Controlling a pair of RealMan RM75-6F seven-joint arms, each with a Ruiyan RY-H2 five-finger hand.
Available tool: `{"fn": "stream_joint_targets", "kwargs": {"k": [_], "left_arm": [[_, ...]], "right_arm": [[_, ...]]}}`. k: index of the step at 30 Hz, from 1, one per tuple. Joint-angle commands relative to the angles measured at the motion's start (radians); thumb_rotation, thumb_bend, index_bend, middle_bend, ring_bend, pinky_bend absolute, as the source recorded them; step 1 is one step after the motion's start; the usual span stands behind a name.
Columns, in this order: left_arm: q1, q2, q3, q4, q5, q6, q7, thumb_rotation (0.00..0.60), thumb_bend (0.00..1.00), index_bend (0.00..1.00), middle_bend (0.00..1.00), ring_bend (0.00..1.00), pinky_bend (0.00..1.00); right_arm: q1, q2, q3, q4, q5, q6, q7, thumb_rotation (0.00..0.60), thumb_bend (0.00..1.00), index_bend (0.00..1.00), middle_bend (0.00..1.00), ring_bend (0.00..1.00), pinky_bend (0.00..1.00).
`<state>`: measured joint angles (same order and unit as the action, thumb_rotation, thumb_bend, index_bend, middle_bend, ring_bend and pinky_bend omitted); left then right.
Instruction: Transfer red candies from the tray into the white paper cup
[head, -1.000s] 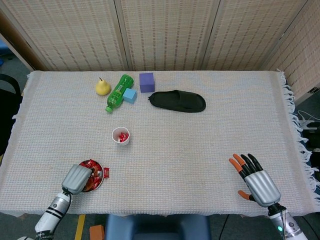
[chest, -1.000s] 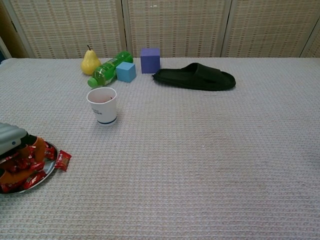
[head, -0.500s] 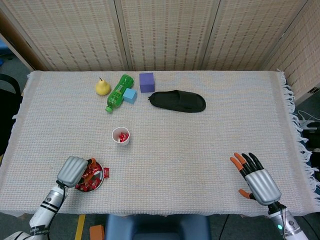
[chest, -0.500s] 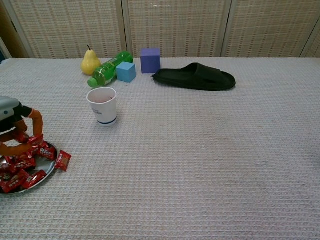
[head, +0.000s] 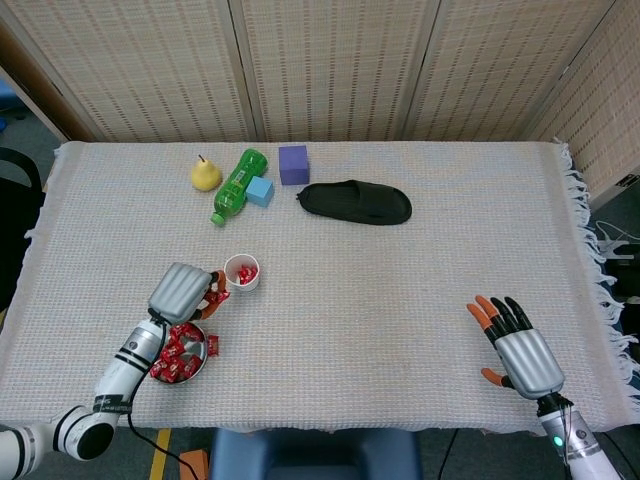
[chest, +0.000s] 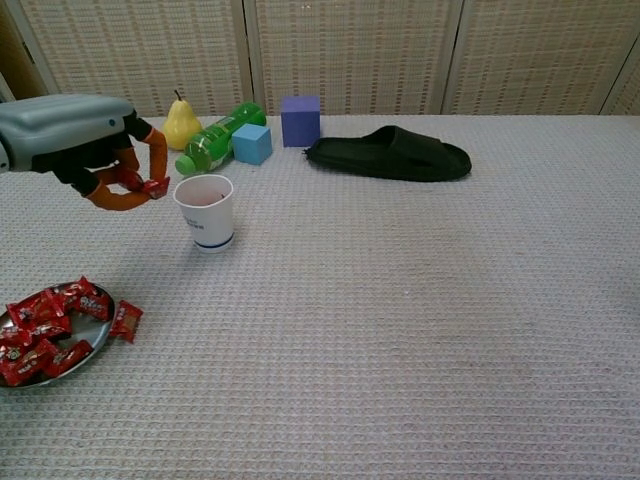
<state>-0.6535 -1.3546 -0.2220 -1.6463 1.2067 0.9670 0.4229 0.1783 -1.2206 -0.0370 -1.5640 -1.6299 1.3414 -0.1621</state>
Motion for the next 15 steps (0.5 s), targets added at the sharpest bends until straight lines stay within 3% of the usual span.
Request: {"fn": "stream_joint_targets", "kwargs": {"k": [1, 9, 15], "left_arm": [[-0.057, -0.037, -0.033, 0.033, -0.064, -0.034, 0.05, 0.6, 0.4, 0.7, 0.88, 1.0, 1.0], [-0.142, -0.099, -0.06, 0.125, -0.156, -0.054, 0.103, 0.6, 0.4, 0.7, 0.88, 1.0, 1.0], [-0.18, -0.147, -0.044, 0.179, -0.18, -0.057, 0.123, 0.6, 0.4, 0.7, 0.88, 1.0, 1.0]], "right_arm": [[-0.001, 0.0, 0.002, 0.0, 0.002, 0.003, 0.0, 0.6, 0.0, 0.0, 0.0, 0.0, 0.0], [0.0, 0.001, 0.01, 0.002, 0.025, -0.002, 0.001, 0.6, 0.0, 0.0, 0.0, 0.0, 0.0], [0.001, -0.001, 0.014, 0.001, 0.034, -0.003, -0.004, 0.6, 0.0, 0.0, 0.0, 0.0, 0.0]]}}
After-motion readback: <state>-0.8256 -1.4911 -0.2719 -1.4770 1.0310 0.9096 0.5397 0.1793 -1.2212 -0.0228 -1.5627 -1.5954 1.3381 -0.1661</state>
